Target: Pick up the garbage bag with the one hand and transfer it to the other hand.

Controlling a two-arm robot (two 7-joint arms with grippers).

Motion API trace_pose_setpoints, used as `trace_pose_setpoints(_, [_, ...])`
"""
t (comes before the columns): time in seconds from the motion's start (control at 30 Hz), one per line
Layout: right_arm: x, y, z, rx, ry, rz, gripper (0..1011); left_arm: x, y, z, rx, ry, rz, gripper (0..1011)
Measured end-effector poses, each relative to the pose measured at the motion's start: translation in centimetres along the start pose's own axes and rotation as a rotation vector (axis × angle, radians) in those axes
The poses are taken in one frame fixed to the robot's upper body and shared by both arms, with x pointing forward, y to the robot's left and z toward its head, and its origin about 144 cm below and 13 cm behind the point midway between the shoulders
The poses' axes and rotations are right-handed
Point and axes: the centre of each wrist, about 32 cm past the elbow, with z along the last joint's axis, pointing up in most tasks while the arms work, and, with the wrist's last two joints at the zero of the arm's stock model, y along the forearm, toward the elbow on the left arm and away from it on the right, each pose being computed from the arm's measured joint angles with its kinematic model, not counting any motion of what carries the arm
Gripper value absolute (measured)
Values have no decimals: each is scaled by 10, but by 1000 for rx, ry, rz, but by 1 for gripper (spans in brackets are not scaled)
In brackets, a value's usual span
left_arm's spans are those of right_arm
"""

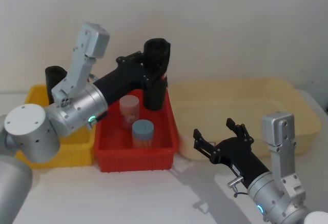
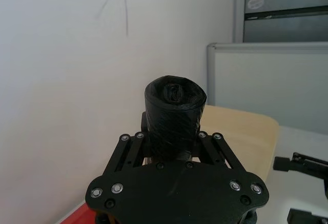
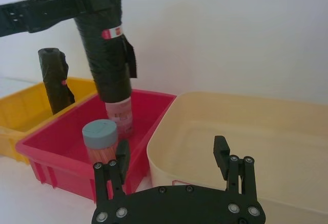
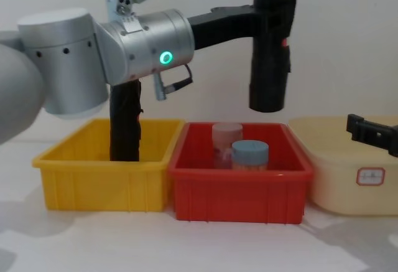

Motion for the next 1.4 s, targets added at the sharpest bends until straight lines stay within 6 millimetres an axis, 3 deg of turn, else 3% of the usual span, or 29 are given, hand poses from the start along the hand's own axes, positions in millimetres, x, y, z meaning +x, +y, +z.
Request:
trace_pose_setpoints(0.47, [0,0,0,0,0,0,1000,-5,-18,-12,-26,53,-42,371])
trace_pose_setpoints(0.97, [-3,1,-1,30,-16,6,1000,-11,-24,-17,-32,84,-56,370])
trace_pose_setpoints(1.4, [-13,14,-1,66,-38,33,1000,-12,-25,-18,-35,92,-60,371])
